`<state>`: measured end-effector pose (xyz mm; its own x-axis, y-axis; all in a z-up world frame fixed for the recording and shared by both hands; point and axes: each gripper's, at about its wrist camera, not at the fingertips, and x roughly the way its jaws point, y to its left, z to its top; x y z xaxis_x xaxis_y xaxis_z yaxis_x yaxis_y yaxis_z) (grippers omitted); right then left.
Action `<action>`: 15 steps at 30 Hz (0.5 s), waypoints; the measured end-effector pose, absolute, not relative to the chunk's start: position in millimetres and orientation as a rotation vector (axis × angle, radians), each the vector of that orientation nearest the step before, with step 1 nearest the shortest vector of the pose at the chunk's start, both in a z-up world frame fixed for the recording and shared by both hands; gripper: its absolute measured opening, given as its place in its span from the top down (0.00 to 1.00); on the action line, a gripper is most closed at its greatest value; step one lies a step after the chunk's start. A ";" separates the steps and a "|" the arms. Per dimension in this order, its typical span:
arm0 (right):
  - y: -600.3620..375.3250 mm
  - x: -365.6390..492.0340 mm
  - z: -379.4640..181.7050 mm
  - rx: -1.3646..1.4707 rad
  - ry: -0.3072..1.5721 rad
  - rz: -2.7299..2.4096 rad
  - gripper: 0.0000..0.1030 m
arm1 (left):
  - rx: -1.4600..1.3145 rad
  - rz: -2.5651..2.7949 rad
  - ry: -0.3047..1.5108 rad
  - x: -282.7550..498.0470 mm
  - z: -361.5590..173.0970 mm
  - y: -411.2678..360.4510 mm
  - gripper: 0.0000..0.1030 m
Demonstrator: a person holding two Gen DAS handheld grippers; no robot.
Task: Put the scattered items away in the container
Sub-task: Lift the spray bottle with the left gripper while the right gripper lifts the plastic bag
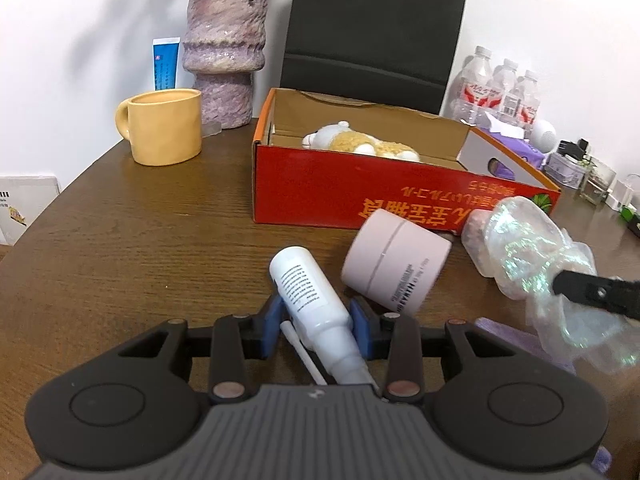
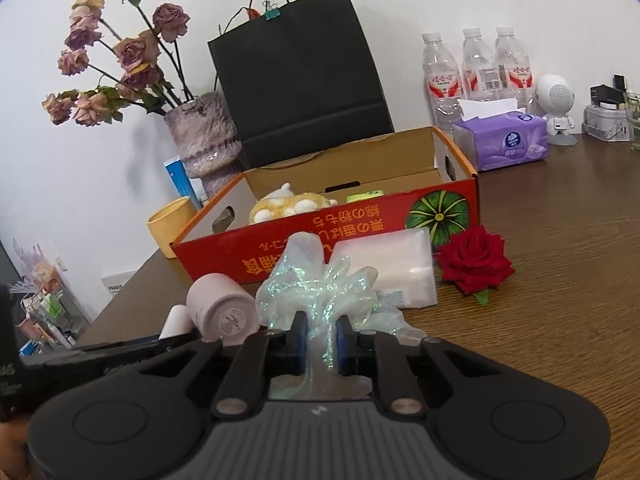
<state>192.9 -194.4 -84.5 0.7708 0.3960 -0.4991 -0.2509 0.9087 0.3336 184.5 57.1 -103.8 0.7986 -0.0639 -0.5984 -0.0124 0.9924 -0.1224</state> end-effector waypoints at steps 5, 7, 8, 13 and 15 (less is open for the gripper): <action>-201.7 194.5 -84.6 0.299 0.617 0.351 0.88 | -0.127 -0.005 0.631 168.5 -102.3 56.0 0.63; -204.3 193.0 -83.3 0.304 0.611 0.350 0.88 | -0.129 0.014 0.622 161.2 -101.8 55.6 0.63; -205.8 191.4 -82.4 0.304 0.605 0.350 0.88 | -0.131 0.023 0.616 157.2 -101.3 55.1 0.63; -215.3 183.8 -79.5 0.303 0.585 0.342 0.88 | -0.128 0.046 0.573 134.1 -94.4 44.9 0.63; -219.3 179.9 -79.2 0.298 0.577 0.337 0.88 | -0.132 0.040 0.565 126.0 -91.9 39.7 0.63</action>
<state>179.9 -219.3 -79.2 0.7868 0.3895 -0.4787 -0.2252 0.9034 0.3648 126.0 39.7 -91.9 0.8440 0.0013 -0.5364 -0.0737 0.9908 -0.1134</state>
